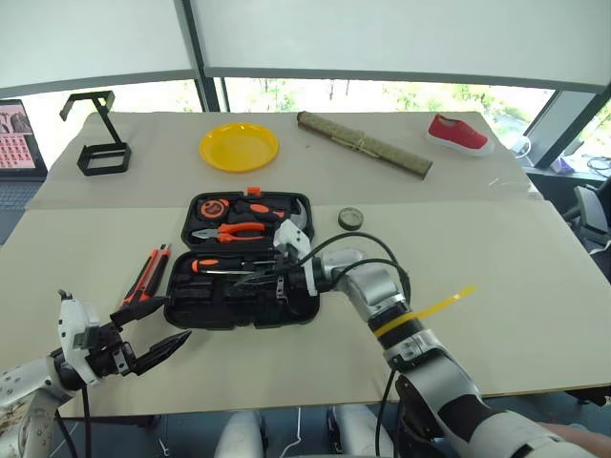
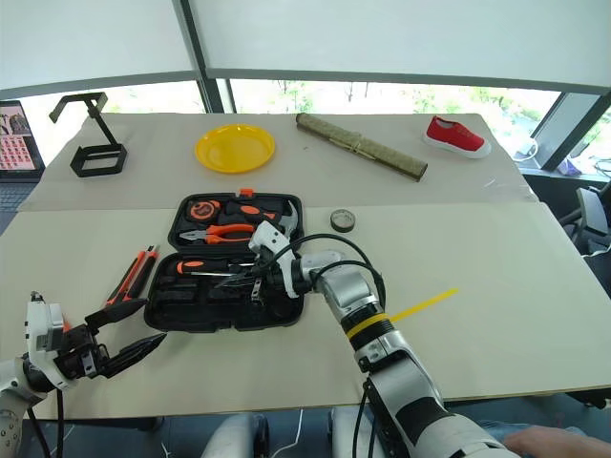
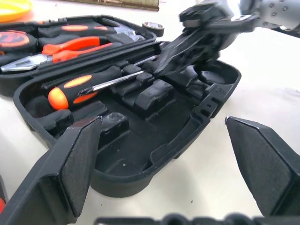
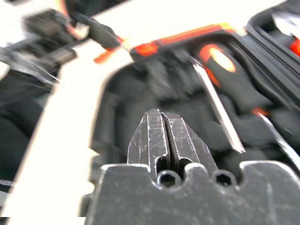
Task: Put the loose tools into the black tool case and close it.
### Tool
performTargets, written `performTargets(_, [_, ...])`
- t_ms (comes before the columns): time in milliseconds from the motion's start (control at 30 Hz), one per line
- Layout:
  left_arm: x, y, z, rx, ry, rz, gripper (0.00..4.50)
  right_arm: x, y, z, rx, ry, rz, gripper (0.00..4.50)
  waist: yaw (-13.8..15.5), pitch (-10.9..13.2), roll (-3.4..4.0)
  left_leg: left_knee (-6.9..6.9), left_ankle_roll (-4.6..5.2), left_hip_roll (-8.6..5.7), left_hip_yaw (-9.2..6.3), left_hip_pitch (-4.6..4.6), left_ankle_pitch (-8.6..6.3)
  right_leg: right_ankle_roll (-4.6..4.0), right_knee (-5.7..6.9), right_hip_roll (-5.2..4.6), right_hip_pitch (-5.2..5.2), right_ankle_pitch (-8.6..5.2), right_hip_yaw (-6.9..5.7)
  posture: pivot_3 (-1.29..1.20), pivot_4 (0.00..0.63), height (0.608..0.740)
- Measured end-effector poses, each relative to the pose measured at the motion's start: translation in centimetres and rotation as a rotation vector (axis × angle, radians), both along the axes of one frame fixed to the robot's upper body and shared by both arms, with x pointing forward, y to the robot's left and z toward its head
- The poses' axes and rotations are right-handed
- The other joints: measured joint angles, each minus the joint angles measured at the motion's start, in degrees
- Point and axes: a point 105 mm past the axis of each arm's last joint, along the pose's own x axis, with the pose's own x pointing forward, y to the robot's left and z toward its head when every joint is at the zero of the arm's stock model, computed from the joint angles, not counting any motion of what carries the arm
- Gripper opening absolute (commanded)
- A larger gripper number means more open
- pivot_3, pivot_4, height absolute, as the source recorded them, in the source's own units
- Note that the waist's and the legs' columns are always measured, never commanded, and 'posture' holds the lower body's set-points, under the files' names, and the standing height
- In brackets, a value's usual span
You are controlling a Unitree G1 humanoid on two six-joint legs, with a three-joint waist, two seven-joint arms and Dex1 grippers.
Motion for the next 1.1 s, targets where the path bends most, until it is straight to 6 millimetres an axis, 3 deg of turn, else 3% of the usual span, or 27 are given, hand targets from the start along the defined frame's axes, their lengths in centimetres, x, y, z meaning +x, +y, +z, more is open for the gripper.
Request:
performTargets(67, [0.0,0.0,0.0,0.0,-0.001,-0.001,4.5,-0.1,-0.8,1.3,0.015,-0.044,0.006,0.04,0.09,-0.01,-0.01,0.0,0.0,0.0,-0.03,0.0,0.0,0.0,-0.03,-0.02,0.04,0.0,-0.04,0.0,0.15,0.74])
performTargets(133, [0.1,0.0,0.0,-0.001,-0.002,0.0,4.5,0.2,-1.3,1.3,-0.006,-0.056,-0.015,0.04,0.1,0.0,-0.01,0.0,0.0,-0.02,-0.03,0.0,0.0,0.0,-0.05,-0.05,0.04,0.0,-0.04,0.0,0.15,0.74])
performTargets(333, [0.5,-0.3,0.2,-0.005,-0.013,-0.015,4.5,2.7,-2.1,-2.2,-0.165,-0.055,-0.162,0.04,-0.05,0.01,-0.03,0.0,0.0,-0.08,0.03,-0.03,0.0,-0.01,-0.06,0.01,0.0,0.0,-0.02,0.0,0.15,0.74])
performTargets(900, [0.0,-0.2,-0.3,-0.005,0.011,-0.019,4.5,3.5,0.5,-2.8,-0.228,-0.121,-0.176,0.04,-0.52,0.0,-0.02,-0.01,0.0,0.12,0.07,0.36,0.0,-0.16,0.02,0.23,0.21,0.08,0.09,0.0,0.15,0.74])
performTargets(1100, [-0.2,-0.2,-0.4,-0.005,0.017,-0.016,4.5,3.6,0.8,-2.9,-0.291,-0.036,-0.189,0.04,-0.52,-0.05,0.01,-0.01,0.0,0.14,0.07,0.43,0.0,-0.18,0.03,0.24,0.25,0.09,0.1,0.0,0.15,0.74])
